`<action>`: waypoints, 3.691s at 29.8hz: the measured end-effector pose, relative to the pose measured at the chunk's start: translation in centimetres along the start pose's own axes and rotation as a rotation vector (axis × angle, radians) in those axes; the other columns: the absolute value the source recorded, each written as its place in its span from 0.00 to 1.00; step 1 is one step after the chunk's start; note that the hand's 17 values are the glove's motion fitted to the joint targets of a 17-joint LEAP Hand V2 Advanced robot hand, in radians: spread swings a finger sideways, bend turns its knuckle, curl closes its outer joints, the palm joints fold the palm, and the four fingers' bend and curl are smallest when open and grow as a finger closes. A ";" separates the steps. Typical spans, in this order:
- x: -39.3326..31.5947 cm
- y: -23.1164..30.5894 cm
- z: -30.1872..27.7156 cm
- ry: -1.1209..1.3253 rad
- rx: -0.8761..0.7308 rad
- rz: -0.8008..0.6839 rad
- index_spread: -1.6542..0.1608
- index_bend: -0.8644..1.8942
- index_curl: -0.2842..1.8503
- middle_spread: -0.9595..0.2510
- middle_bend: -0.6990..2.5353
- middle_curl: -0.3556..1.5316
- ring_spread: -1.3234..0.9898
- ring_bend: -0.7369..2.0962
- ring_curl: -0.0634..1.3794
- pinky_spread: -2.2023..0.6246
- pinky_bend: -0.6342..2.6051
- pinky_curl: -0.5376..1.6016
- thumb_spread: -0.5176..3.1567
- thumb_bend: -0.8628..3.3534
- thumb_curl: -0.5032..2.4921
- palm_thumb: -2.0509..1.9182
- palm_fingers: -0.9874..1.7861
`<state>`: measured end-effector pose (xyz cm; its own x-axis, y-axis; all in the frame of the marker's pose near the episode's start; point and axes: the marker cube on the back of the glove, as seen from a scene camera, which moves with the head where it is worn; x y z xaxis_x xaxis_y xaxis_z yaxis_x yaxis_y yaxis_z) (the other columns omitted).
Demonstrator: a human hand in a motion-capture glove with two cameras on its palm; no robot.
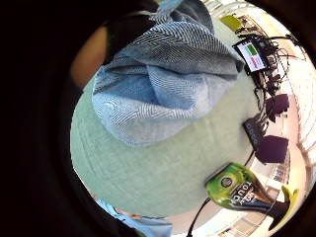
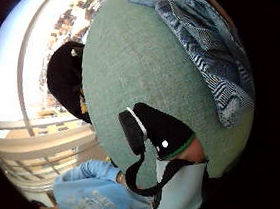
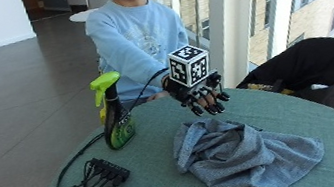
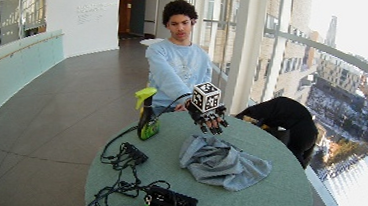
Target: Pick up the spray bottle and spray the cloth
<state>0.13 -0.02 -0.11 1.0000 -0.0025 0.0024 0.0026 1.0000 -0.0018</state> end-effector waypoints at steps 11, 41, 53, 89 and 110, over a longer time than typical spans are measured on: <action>0.3 0.1 -0.3 0.012 0.001 0.001 0.70 0.37 0.19 0.76 0.32 0.28 0.57 0.34 0.12 0.85 0.31 0.34 0.37 0.24 0.21 0.61 0.46; 3.5 21.9 -3.1 -0.320 0.446 -0.016 0.67 0.37 0.25 0.76 0.30 0.34 0.58 0.35 0.20 0.86 0.31 0.39 0.42 0.20 0.24 0.62 0.49; 13.3 25.6 -1.5 -0.810 0.742 0.245 0.67 0.36 0.25 0.76 0.30 0.36 0.58 0.35 0.21 0.86 0.30 0.39 0.42 0.20 0.25 0.63 0.50; 20.6 17.1 0.8 -1.023 0.732 0.486 0.69 0.36 0.25 0.76 0.31 0.38 0.59 0.35 0.23 0.87 0.29 0.41 0.41 0.20 0.26 0.64 0.51; 21.1 14.1 0.2 -0.841 0.776 0.448 0.76 0.40 0.30 0.73 0.30 0.39 0.60 0.36 0.25 0.88 0.25 0.39 0.39 0.24 0.31 0.77 0.67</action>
<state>21.25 14.05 0.10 0.5983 0.0560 0.7993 -0.6304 0.6486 0.4265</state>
